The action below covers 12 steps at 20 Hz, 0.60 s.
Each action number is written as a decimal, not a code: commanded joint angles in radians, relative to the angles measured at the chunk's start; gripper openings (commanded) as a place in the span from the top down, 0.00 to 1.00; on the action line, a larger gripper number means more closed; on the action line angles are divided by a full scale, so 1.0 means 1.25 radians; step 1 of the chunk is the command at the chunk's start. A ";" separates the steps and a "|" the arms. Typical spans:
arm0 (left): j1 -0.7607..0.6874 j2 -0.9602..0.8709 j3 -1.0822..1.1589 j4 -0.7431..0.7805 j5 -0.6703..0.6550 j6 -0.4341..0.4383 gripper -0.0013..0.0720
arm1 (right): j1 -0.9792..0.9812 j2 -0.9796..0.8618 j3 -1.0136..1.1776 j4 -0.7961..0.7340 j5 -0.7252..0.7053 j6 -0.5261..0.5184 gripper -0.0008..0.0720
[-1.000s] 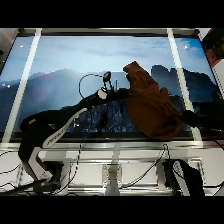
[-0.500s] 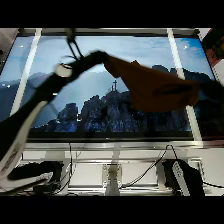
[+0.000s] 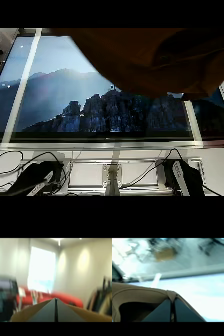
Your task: Fold the clothes and pants, and hang the long-sleeved shirts on hangers.
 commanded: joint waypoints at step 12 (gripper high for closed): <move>0.001 -0.039 -0.001 0.060 -0.175 0.025 0.97 | -0.001 0.057 -0.013 -0.033 0.139 0.006 0.97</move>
